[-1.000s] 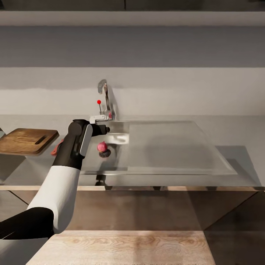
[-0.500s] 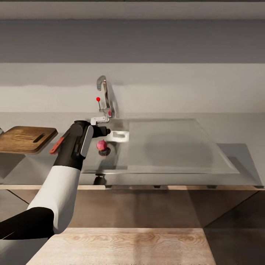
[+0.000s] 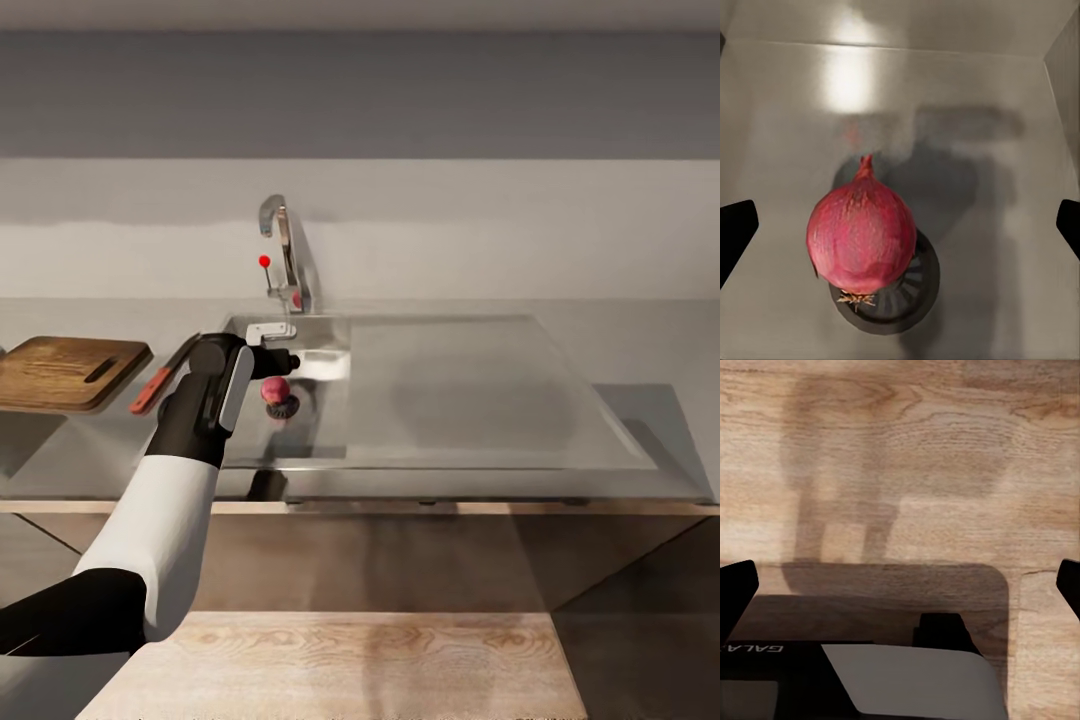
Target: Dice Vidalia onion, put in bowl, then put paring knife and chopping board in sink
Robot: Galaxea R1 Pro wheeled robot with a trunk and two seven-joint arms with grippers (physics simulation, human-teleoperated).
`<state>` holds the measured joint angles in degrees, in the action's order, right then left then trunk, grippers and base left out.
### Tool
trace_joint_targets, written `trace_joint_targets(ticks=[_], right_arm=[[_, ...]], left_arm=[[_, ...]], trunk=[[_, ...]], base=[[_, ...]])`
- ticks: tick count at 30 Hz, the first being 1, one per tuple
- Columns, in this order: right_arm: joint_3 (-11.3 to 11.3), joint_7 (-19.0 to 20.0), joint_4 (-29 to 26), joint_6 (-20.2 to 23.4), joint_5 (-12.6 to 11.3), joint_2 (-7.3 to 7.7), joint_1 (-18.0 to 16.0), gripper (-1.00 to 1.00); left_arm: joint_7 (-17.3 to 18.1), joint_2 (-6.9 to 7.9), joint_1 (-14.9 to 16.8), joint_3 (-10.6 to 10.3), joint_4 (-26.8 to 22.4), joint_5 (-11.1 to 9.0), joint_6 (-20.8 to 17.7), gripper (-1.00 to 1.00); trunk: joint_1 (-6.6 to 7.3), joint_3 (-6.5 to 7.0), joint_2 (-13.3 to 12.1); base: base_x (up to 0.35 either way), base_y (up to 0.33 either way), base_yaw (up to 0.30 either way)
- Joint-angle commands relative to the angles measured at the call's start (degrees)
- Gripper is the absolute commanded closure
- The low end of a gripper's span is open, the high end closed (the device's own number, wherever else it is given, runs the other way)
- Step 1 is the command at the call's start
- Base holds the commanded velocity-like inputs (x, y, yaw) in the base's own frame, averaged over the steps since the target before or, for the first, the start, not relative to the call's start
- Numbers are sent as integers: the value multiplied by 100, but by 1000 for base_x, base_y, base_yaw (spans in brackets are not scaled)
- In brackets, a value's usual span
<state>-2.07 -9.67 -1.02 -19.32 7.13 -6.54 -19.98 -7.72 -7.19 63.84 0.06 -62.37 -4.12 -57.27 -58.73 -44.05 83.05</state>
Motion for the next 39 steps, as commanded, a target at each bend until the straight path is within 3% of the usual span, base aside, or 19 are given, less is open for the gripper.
trace_joint_targets(ticks=[1, 17, 39], right_arm=[[-25, -35, 5, -11, 60, -4, -3, -100], [-25, -35, 6, -11, 60, -12, -5, -100], [-24, -34, 5, -11, 60, -14, -5, -100]], left_arm=[[-42, -1, 2, 2, -4, -45, -21, -100], [-37, -1, -13, 3, -1, -45, -21, -100], [-63, -1, -47, 3, -31, -45, -26, -100]], trunk=[[0, -14, 2], [0, -90, 2], [0, -105, 2]], base=[[6, 0, 0], [179, 0, 0], [-54, 0, 0]])
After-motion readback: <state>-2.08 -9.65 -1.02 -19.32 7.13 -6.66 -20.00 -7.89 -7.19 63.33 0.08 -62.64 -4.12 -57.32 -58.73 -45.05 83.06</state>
